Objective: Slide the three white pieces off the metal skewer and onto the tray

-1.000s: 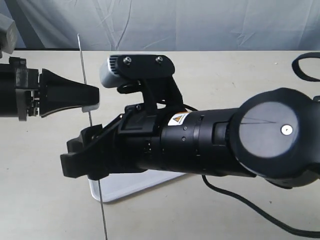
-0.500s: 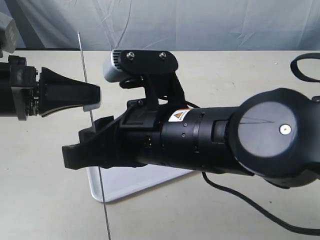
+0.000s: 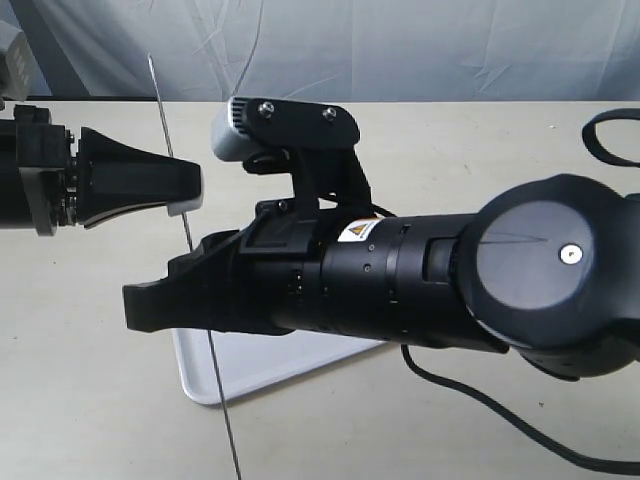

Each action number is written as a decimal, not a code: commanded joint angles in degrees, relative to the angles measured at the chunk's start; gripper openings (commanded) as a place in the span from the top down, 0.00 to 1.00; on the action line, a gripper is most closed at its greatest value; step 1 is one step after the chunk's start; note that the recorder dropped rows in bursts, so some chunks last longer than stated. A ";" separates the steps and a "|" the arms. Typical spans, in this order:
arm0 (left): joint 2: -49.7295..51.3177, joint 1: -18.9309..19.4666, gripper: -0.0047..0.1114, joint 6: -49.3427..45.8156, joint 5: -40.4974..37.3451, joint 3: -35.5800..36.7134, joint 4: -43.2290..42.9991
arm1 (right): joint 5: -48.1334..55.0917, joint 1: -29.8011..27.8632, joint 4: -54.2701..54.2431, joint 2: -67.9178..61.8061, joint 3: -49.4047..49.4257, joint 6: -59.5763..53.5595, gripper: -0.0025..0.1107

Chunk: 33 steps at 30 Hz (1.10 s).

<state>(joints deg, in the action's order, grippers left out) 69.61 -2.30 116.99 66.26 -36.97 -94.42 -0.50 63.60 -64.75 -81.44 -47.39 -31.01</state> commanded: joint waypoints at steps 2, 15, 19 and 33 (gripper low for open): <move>-0.03 -0.15 0.96 -1.75 0.58 -0.05 1.44 | 0.50 -0.26 0.27 -0.13 -0.34 -0.21 0.98; -0.03 -0.15 0.96 -3.71 -1.18 -0.94 3.64 | 7.56 -0.14 2.04 -4.03 -0.34 -0.32 0.98; -0.03 -0.15 0.96 -2.66 -2.41 -4.04 3.17 | 11.04 -0.14 1.80 -9.61 -0.34 -0.32 0.98; 3.68 -0.15 0.96 2.21 -5.90 -16.97 -0.54 | 11.78 -0.14 2.05 -10.77 -0.34 -0.32 0.98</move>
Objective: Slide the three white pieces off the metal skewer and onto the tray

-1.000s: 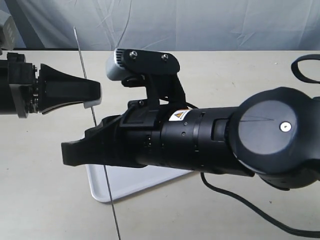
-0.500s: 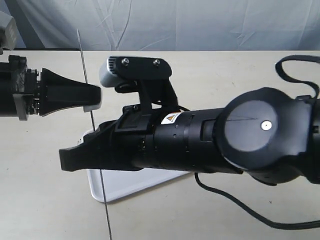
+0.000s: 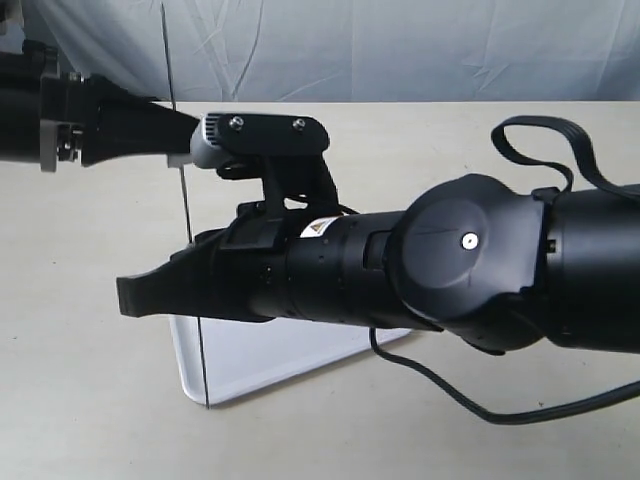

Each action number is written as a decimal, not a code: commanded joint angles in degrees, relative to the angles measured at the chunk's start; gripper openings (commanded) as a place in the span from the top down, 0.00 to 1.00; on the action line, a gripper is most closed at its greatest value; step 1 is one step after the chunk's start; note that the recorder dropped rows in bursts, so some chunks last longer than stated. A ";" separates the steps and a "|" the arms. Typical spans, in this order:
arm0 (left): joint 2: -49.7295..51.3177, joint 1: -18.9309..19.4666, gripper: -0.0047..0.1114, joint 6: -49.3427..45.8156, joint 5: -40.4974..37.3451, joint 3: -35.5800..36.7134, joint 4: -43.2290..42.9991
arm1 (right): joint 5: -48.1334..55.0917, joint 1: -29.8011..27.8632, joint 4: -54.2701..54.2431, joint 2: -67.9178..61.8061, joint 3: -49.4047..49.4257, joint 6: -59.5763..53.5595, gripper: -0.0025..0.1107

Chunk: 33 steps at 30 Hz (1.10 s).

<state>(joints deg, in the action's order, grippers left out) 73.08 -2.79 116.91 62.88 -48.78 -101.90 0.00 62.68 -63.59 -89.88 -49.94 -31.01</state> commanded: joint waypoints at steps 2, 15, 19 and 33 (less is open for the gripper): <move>0.40 0.34 0.96 2.67 -2.62 -6.26 7.04 | 11.28 0.78 1.17 -2.33 2.33 -0.32 0.98; 0.55 0.44 0.96 2.96 -5.34 -11.60 6.86 | 10.83 0.78 1.61 -2.38 5.60 -0.22 0.98; 0.60 0.44 0.96 2.96 -7.69 -12.57 6.86 | 10.26 0.78 1.61 -2.38 5.60 -0.22 0.98; 0.95 0.57 0.96 0.90 -14.84 -15.22 1.96 | 9.70 -7.89 3.56 -2.38 5.60 -0.33 0.98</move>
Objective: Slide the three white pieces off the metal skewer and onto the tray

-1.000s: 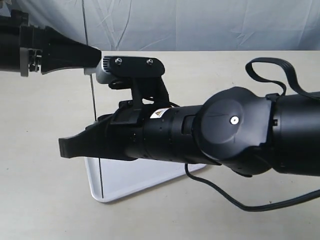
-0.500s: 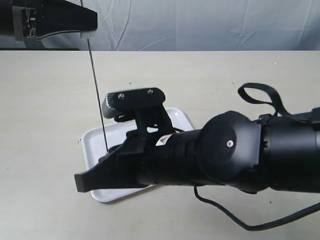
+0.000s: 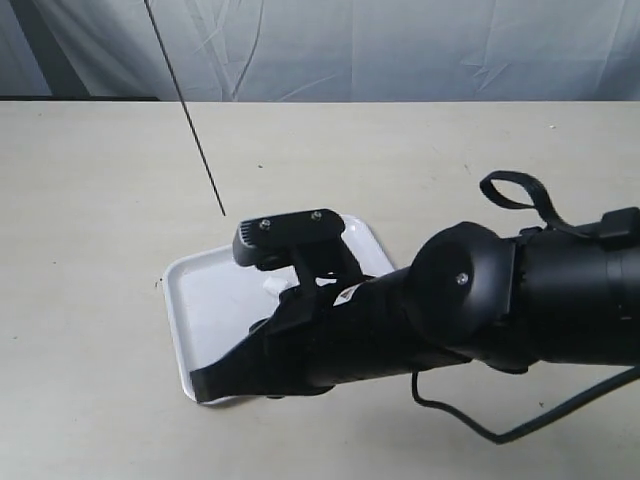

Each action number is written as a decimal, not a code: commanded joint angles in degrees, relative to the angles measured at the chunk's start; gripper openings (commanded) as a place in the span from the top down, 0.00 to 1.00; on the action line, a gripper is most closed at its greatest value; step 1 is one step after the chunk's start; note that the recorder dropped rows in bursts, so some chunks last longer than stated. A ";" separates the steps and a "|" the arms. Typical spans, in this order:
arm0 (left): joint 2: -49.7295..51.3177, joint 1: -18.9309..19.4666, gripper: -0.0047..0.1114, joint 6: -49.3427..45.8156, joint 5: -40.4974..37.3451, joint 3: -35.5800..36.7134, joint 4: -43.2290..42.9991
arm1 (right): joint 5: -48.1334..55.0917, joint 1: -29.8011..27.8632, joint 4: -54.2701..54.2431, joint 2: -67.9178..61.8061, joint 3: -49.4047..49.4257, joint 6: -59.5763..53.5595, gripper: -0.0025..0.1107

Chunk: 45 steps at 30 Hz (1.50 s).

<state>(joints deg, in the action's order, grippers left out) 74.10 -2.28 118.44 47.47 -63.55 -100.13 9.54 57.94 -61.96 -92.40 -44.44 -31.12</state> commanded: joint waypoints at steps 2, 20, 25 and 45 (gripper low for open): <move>-0.07 0.06 0.96 -0.52 1.17 0.26 0.18 | -0.20 -5.13 2.24 0.14 0.10 -0.35 0.98; -0.07 0.06 0.96 -3.19 3.48 13.84 0.18 | -1.34 -12.27 4.58 -11.27 -9.59 -0.24 0.98; -0.07 0.06 0.96 -5.39 1.04 15.93 0.18 | -1.58 -12.27 3.93 -12.39 -9.61 -0.13 0.76; 2.11 0.06 0.96 -6.24 -0.55 18.57 0.18 | 6.00 -12.27 4.58 -5.09 -9.61 -0.26 0.55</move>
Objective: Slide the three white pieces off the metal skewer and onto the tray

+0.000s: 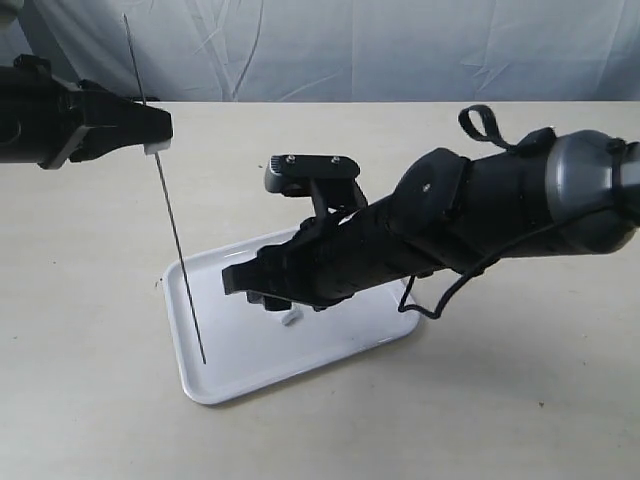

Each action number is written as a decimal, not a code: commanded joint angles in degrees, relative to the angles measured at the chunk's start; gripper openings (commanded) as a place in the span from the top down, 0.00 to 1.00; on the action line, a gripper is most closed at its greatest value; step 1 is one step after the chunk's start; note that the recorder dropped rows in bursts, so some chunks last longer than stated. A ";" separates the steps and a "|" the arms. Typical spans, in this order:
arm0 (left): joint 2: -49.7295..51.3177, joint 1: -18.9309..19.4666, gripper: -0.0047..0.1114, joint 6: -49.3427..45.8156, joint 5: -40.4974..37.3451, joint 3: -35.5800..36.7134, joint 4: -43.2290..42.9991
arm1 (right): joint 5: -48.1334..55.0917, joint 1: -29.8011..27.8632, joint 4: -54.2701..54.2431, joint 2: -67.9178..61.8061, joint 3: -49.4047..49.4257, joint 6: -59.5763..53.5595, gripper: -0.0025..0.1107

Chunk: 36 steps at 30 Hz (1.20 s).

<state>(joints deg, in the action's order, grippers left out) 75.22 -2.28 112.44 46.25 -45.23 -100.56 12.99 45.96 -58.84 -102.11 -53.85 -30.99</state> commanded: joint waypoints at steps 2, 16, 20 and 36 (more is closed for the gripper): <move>1.82 -0.06 0.96 -0.24 2.23 0.63 0.62 | 2.97 -0.29 1.63 7.50 -0.30 -0.38 0.55; 3.21 -0.19 0.96 -0.66 8.45 2.99 2.39 | 5.80 1.60 0.39 12.68 -0.55 -0.47 0.55; 4.36 -1.24 0.96 -0.66 11.94 2.99 3.57 | 4.05 3.39 0.59 12.55 -2.18 -0.47 0.55; 4.61 -1.91 0.96 -0.50 15.20 2.18 8.03 | 10.72 3.78 2.05 12.55 -3.12 -0.47 0.69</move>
<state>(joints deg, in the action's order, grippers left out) 79.81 -5.25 112.00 61.15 -42.69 -92.95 22.25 49.60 -57.60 -89.61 -56.62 -31.04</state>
